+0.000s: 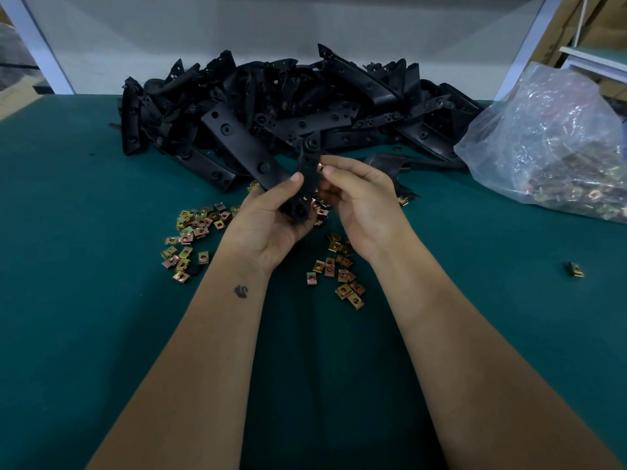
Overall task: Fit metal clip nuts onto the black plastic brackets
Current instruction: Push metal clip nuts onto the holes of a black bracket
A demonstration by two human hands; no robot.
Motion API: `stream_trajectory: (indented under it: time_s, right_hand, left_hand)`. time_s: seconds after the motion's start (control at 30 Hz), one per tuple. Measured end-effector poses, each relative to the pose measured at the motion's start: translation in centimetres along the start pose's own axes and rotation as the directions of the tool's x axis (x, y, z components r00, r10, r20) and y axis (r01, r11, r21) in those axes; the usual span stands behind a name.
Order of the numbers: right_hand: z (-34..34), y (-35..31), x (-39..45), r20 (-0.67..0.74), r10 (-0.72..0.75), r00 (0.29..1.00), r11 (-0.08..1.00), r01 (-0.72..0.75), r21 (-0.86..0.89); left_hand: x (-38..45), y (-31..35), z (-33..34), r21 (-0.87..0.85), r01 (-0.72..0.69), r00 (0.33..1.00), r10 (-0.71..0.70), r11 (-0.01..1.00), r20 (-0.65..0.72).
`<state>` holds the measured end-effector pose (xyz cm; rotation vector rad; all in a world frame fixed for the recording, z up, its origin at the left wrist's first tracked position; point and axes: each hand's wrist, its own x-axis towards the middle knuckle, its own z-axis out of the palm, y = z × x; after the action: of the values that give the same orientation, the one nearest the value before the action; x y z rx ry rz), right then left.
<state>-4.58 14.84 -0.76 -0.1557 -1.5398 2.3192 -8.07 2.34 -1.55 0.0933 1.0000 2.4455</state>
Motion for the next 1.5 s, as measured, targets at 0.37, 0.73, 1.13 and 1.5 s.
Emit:
stream_trajectory:
  time_s: [0.37,0.73,1.13,1.5]
  right_hand:
    - [0.0,-0.1,0.0,-0.013,0.047,0.999,0.994,-0.045,0.097]
    - [0.0,0.1,0.1,-0.017,0.050,0.999,0.983,-0.047,0.177]
    - [-1.5,-1.2,-0.1,-0.032,-0.203,0.979,0.566,0.090,-0.820]
    - [-0.4,0.1,-0.4,0.196,-0.021,0.980,-0.016,0.196,-0.980]
  left_hand:
    - [0.1,-0.1,0.1,0.057,-0.007,1.000,0.007,0.998,0.003]
    - [0.0,-0.2,0.3,0.117,-0.018,1.000,0.017,0.993,0.008]
    - [0.9,0.7,-0.8,-0.227,-0.164,0.978,0.129,0.960,-0.164]
    - [0.9,0.7,-1.1,-0.224,-0.149,0.981,0.116,0.963,-0.156]
